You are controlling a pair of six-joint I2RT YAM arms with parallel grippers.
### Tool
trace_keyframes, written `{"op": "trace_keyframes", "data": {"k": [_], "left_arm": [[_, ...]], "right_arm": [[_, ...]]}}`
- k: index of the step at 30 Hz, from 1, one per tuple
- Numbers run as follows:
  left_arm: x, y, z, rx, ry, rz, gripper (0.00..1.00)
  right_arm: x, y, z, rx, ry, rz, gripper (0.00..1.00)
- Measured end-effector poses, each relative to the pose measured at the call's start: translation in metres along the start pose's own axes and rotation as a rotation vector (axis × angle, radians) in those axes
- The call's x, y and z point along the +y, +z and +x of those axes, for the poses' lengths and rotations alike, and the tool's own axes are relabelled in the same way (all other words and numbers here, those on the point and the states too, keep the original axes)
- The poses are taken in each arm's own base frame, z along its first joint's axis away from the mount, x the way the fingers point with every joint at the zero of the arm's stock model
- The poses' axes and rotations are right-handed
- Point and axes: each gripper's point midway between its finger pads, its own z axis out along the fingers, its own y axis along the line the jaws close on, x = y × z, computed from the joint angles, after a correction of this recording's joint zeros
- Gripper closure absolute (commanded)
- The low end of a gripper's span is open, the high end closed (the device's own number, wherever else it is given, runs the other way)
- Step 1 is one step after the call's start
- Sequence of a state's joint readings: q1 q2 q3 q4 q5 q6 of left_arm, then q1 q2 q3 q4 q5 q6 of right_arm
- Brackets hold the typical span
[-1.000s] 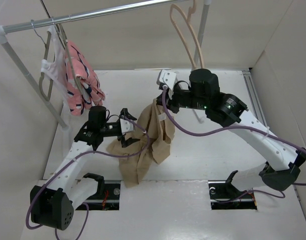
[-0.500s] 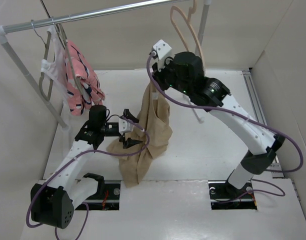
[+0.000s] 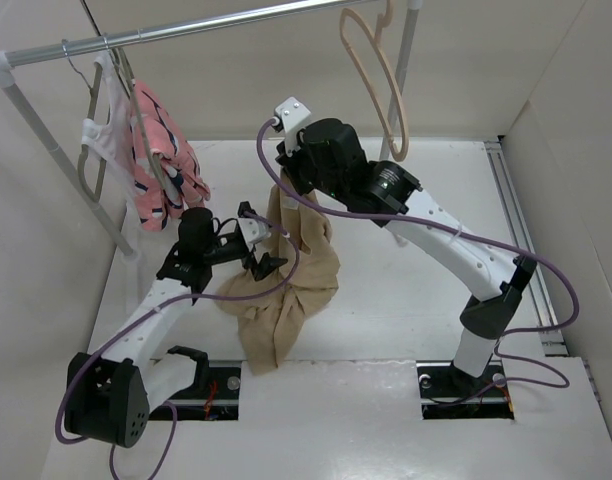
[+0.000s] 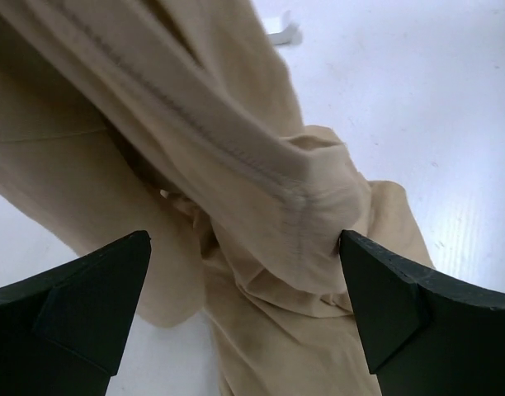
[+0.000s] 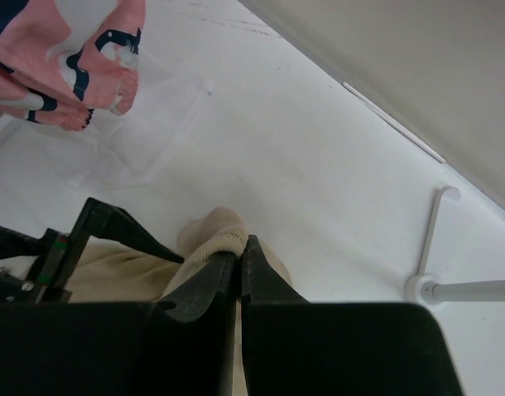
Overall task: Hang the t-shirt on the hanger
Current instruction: Move the tshirt to the center of the board
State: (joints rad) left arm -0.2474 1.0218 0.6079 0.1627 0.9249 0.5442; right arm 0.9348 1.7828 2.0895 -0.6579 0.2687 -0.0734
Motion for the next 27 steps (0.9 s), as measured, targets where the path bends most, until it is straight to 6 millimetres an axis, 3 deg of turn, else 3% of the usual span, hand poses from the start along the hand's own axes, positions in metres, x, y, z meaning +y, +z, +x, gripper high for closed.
{"op": "trace_keyframes", "data": {"k": [4,8,12,15,16,17,18,22,25,27], "left_arm": [[0.005,0.006,0.017,0.02,-0.033,-0.03,0.05],[-0.006,0.011,0.029,0.021,-0.049,-0.002,0.05],[-0.019,0.019,0.03,0.002,-0.045,0.045,0.16],[-0.021,0.023,0.027,-0.009,-0.048,0.051,0.53],[-0.019,0.024,0.026,-0.014,-0.045,0.044,0.85],[-0.017,0.024,0.026,-0.014,-0.05,0.034,0.96],[-0.015,0.024,0.025,-0.015,-0.047,0.024,1.0],[-0.008,0.021,0.025,-0.008,-0.066,-0.016,1.0],[-0.009,0.015,0.032,0.04,-0.069,-0.016,1.0],[-0.009,0.01,0.033,0.074,-0.047,-0.004,1.0]], "right_arm": [[0.006,-0.001,-0.002,-0.004,0.007,-0.011,1.0],[0.012,-0.001,-0.002,-0.006,0.012,-0.034,1.0],[0.017,0.006,-0.005,-0.013,0.016,-0.049,1.0],[0.022,0.011,-0.003,-0.011,0.014,-0.059,1.0],[0.024,0.012,-0.002,-0.007,0.012,-0.062,1.0],[0.025,0.012,-0.002,-0.007,0.012,-0.064,1.0],[0.026,0.012,-0.001,-0.006,0.01,-0.066,1.0],[0.024,0.01,0.012,0.02,0.008,-0.063,1.0],[0.009,0.001,0.054,0.111,0.014,-0.046,1.0],[-0.015,-0.006,0.086,0.187,0.03,-0.009,1.0]]}}
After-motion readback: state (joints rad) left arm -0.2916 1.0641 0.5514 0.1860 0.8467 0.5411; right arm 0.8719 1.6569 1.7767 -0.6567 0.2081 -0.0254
